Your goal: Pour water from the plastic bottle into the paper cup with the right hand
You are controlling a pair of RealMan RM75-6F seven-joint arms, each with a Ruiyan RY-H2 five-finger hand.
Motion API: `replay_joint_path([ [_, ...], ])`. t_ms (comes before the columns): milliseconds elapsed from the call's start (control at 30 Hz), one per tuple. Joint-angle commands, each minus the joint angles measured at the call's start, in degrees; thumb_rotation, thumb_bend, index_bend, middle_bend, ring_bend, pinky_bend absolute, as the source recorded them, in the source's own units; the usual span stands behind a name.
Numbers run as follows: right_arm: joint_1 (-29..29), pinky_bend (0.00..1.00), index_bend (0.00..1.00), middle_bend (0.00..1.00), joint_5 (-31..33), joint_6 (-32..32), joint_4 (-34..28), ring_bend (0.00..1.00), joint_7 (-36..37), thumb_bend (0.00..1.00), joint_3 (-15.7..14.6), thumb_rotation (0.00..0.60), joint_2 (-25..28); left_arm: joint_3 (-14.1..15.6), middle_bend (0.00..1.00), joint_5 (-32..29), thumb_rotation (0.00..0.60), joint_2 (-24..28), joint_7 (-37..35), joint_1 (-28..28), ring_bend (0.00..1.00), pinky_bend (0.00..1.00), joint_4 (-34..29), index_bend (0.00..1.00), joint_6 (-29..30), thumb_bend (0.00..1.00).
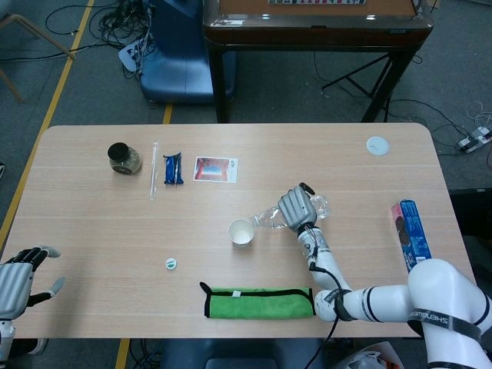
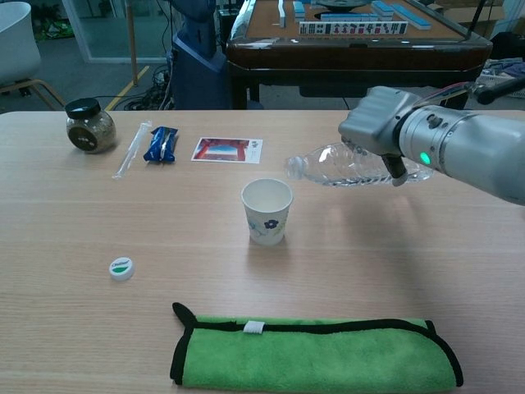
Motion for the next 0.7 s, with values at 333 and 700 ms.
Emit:
replay_joint_path([
  [333, 1.32, 0.49, 0.56, 0.61, 3.07, 2.21, -0.51, 0.48, -4.35, 0.33, 0.40, 0.600, -1.16, 0.00, 0.33, -0.13, 0.600, 0.18, -0.20, 0.01, 0.32, 0.50, -0.27, 0.37, -0.11, 0.23],
  [700, 2.19, 0.49, 0.56, 0.62, 4.37, 3.75, -1.28, 0.48, -7.03, 0.34, 0.76, 0.600, -1.32, 0.00, 0.33, -0.25, 0.600, 0.26, -0.51, -0.03, 0.32, 0.50, -0.34, 0.37, -0.31, 0.23],
])
